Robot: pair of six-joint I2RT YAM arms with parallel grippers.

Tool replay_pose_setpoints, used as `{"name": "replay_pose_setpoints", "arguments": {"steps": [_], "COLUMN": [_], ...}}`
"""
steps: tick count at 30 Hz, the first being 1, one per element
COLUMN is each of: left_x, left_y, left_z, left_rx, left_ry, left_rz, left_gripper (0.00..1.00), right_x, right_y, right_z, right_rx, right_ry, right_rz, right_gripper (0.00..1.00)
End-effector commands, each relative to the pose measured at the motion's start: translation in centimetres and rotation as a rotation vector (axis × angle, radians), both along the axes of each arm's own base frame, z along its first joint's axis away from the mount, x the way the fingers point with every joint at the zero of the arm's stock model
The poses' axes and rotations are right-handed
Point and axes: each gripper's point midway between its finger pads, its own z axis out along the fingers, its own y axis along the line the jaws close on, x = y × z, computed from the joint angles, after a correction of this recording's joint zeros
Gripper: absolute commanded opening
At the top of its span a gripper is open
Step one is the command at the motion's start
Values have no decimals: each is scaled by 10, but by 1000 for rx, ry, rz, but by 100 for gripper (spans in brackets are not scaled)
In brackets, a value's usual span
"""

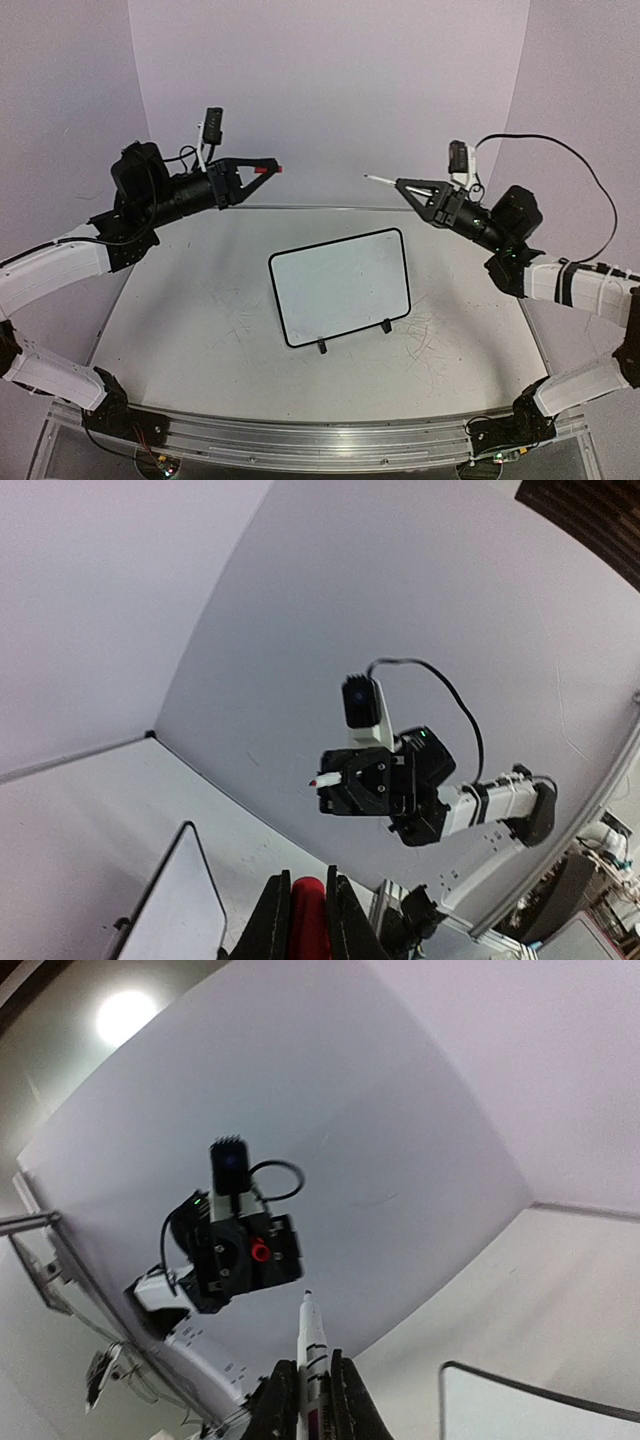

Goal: Write a sentence on the whiteboard
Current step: Open the pen cap from the whiteboard marker, then put down the pen cap at the corner of the board.

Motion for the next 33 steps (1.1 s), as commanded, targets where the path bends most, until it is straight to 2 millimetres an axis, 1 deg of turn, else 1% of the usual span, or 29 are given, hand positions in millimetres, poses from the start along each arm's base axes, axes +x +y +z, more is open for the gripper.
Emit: {"name": "replay_pose_setpoints", "arguments": {"steps": [1,3,5,7,8,9,10,11,12,13,15,17,20,25,26,28,30,33], "left_x": [13,29,53,83,93,101,106,109,109,106,95,83,69,55,53,54,58,63], "left_y": [54,69,87,113,125,135,141,145,148,148,147,147,148,136,134,139,147,151], "left_z": [37,30,14,-19,-36,-56,-78,-100,-120,-145,-189,-225,-271,-339,-352,-368,-379,-389], "left_rx": [-89,-64,-6,110,176,247,320,383,437,491,571,619,683,842,879,942,982,1029], "left_ry": [-64,-33,28,145,197,248,297,344,384,425,499,568,666,791,815,835,833,820], "left_rz": [139,242,411,639,730,800,846,871,881,870,823,792,751,630,609,625,671,694], "left_gripper": [0,0,0,0,0,0,0,0,0,0,0,0,0,0,0,0,0,0], "right_x": [7,21,30,36,39,42,47,49,48,47,44,43,45,54,54,54,51,48], "right_y": [-60,-78,-94,-113,-121,-130,-144,-153,-156,-158,-159,-159,-153,-136,-133,-129,-126,-127], "right_z": [16,6,-4,-10,-13,-17,-21,-25,-24,-21,-18,-17,-16,-18,-18,-16,-16,-17], "right_rx": [37,-11,-70,-137,-182,-231,-277,-313,-342,-364,-384,-390,-397,-412,-411,-402,-397,-396], "right_ry": [-57,-2,36,27,23,28,49,57,42,16,-8,-21,-33,-36,-34,-32,-38,-44], "right_rz": [-211,-331,-454,-590,-653,-714,-798,-851,-871,-880,-885,-881,-858,-778,-763,-739,-723,-723], "right_gripper": [0,0,0,0,0,0,0,0,0,0,0,0,0,0,0,0,0,0]}}
